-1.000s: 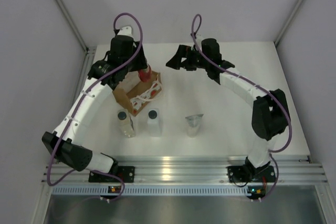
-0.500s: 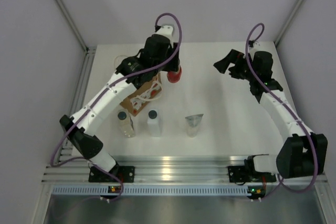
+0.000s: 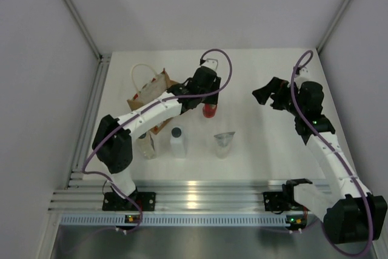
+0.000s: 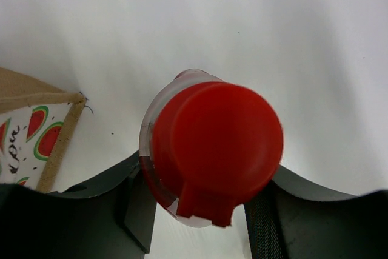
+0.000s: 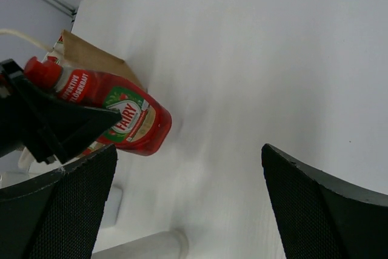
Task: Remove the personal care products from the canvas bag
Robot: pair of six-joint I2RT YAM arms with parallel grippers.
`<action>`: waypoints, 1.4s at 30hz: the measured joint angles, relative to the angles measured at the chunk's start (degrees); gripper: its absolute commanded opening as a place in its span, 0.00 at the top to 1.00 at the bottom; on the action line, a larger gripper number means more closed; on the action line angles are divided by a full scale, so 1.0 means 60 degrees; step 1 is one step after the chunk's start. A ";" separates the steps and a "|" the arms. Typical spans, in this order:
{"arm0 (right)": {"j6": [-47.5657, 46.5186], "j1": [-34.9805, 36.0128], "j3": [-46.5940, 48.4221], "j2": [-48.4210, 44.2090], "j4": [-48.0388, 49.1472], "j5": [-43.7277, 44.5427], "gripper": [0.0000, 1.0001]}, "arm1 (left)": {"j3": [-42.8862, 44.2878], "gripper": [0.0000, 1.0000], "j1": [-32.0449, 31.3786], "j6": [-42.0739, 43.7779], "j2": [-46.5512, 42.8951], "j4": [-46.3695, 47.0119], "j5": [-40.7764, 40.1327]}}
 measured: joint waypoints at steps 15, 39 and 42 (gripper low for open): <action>-0.0018 -0.0069 -0.0200 -0.0699 -0.0073 0.0025 0.01 | -0.2379 0.94 -0.0211 -0.0699 0.0299 0.2943 -0.1089; 0.0073 -0.0113 -0.0200 -0.1067 -0.0069 0.0193 0.01 | -0.2353 0.02 -0.0448 -0.0517 0.0160 0.3534 -0.2065; 0.0073 -0.0113 -0.0200 -0.1067 -0.0069 0.0189 0.01 | -0.2047 0.02 -0.0448 -0.0368 -0.0142 0.3144 -0.2051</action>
